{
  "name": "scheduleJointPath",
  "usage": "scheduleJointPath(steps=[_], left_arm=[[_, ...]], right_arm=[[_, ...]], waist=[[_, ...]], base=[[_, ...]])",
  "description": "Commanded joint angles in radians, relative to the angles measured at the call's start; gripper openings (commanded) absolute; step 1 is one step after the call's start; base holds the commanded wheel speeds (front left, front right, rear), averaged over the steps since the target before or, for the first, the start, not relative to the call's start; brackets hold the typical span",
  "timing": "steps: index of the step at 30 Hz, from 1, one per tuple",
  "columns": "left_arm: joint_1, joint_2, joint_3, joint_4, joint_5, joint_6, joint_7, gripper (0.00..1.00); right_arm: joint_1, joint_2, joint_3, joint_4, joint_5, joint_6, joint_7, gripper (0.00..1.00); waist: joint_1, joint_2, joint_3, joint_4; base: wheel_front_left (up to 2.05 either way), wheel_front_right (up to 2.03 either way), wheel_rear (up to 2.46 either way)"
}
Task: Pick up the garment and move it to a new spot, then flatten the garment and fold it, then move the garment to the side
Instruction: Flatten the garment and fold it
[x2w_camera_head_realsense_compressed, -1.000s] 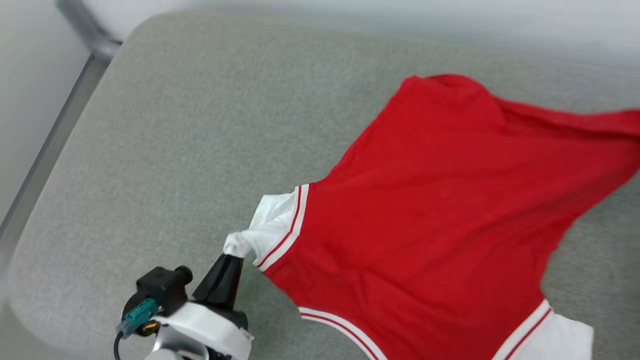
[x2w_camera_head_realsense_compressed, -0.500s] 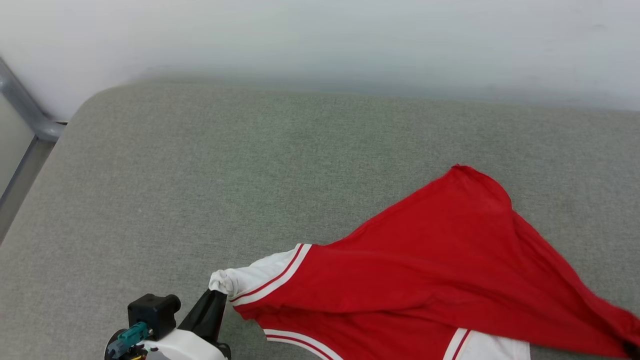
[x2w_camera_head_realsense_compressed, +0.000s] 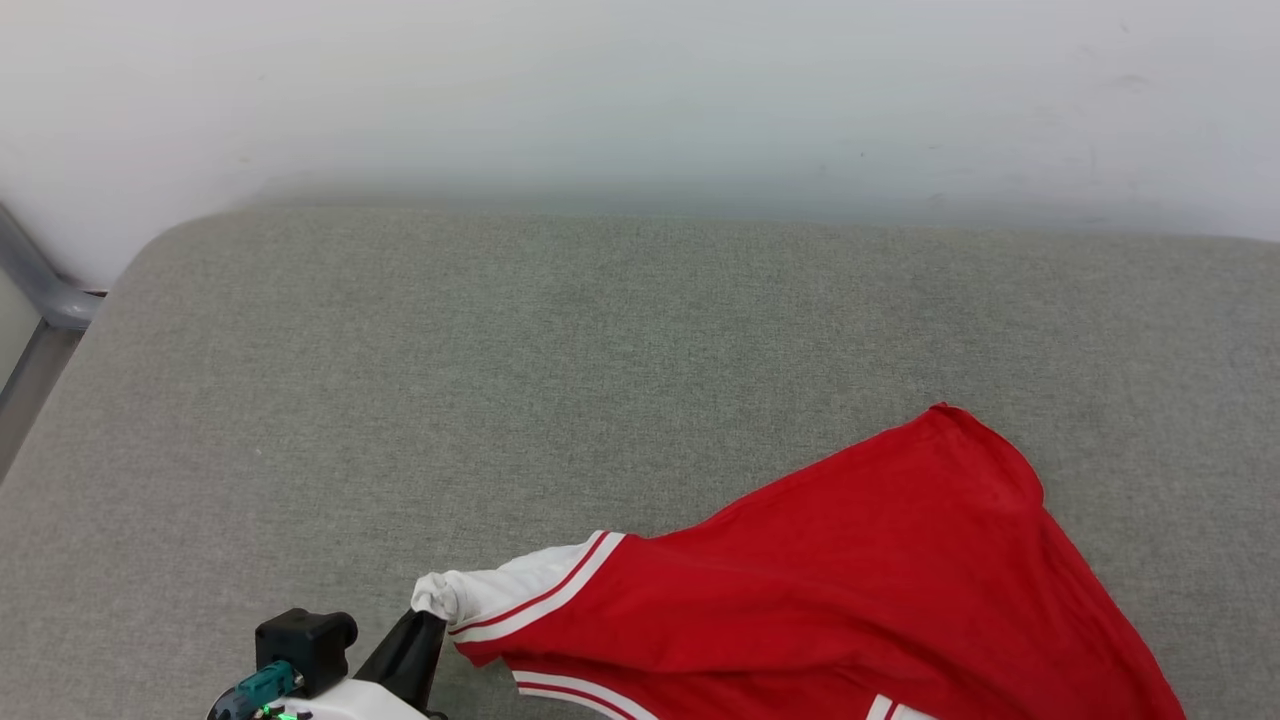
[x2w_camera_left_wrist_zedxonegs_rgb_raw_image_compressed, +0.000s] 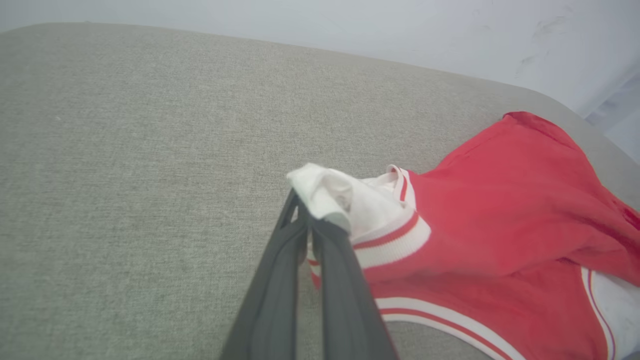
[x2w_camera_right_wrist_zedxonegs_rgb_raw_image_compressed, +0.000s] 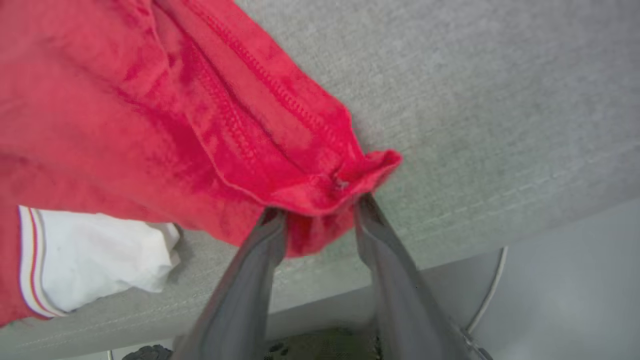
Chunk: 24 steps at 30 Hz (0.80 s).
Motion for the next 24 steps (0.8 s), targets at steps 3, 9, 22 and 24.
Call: scheduleJointPath(steps=[3, 9, 22, 24], left_arm=[[-0.001, 0.006, -0.008, 0.003, -0.007, -0.007, 0.004, 0.00], [-0.006, 0.009, -0.011, 0.003, -0.005, -0.004, 0.004, 0.00], [-0.076, 0.002, -0.033, -0.019, 0.009, -0.012, 0.001, 0.00], [-0.091, -0.002, -0.039, -0.016, 0.011, -0.016, -0.002, 0.00]], right_arm=[[-0.060, -0.003, -0.017, 0.033, 0.011, 0.000, -0.175, 1.00], [-0.147, -0.001, -0.002, 0.061, -0.049, 0.000, -0.433, 1.00], [-0.510, -0.161, 0.187, 0.190, -0.067, 0.000, -0.305, 1.00], [-0.574, -0.200, 0.223, 0.205, -0.064, 0.000, -0.209, 1.00]], waist=[[0.0002, -0.0001, -0.005, -0.001], [0.0002, -0.0001, -0.018, 0.002], [0.0002, -0.0001, 0.063, 0.036], [0.0002, -0.0001, 0.080, 0.048]], base=[[0.00, 0.00, 0.00], [0.00, 0.00, 0.00], [0.00, 0.00, 0.00], [0.00, 0.00, 0.00]])
